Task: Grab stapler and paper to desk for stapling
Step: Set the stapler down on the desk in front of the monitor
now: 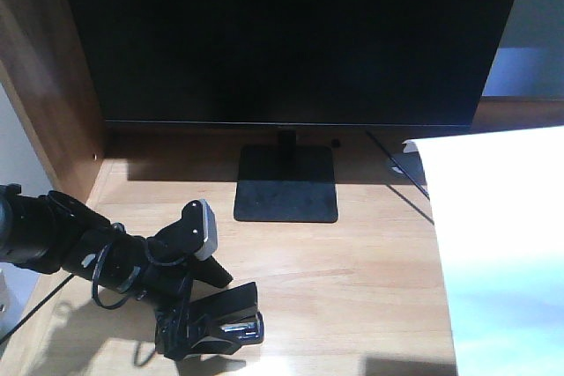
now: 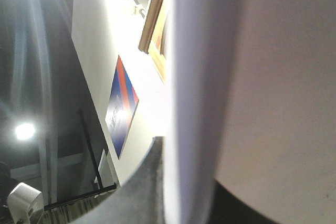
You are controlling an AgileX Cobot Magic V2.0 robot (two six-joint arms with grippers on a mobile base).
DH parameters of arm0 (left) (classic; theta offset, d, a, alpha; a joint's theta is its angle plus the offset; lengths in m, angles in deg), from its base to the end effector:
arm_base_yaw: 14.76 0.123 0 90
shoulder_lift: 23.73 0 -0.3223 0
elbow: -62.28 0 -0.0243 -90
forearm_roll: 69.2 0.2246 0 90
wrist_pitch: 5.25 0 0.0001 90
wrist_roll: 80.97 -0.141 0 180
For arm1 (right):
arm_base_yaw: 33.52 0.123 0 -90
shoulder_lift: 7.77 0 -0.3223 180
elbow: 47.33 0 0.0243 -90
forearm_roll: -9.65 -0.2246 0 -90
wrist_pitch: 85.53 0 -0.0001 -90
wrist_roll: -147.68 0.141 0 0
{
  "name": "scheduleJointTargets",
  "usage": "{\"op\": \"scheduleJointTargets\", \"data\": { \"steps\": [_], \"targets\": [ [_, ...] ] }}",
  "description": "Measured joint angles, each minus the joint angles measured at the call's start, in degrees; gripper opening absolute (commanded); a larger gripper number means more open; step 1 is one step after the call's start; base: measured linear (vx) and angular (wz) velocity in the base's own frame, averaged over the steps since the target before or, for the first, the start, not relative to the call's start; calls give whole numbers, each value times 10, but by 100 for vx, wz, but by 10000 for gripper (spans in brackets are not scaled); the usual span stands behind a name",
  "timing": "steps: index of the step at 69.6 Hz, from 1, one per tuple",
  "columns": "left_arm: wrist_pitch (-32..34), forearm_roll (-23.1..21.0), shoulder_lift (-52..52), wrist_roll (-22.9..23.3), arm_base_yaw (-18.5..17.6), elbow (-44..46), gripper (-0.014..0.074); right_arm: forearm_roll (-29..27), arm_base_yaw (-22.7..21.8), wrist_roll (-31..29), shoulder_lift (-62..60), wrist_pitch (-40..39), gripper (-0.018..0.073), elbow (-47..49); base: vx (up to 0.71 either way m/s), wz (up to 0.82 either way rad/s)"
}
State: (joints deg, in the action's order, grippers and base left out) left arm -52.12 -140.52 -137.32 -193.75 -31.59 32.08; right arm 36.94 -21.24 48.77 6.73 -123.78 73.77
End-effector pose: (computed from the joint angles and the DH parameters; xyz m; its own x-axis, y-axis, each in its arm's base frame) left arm 0.2700 -0.1836 0.1543 -0.2912 0.6586 -0.6939 0.9566 0.2049 -0.2070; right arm -0.0278 0.0349 0.3971 0.0715 0.8570 -0.5103 -0.8503 0.3198 0.4180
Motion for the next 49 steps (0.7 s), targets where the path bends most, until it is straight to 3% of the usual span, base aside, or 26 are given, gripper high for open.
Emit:
{"op": "scheduleJointTargets", "data": {
  "steps": [49],
  "targets": [
    [-13, 0, 142, 20, 0, 0, 225, 0, 0, 0, 0, 0, -6, 0, 0, 0]
  ]
}}
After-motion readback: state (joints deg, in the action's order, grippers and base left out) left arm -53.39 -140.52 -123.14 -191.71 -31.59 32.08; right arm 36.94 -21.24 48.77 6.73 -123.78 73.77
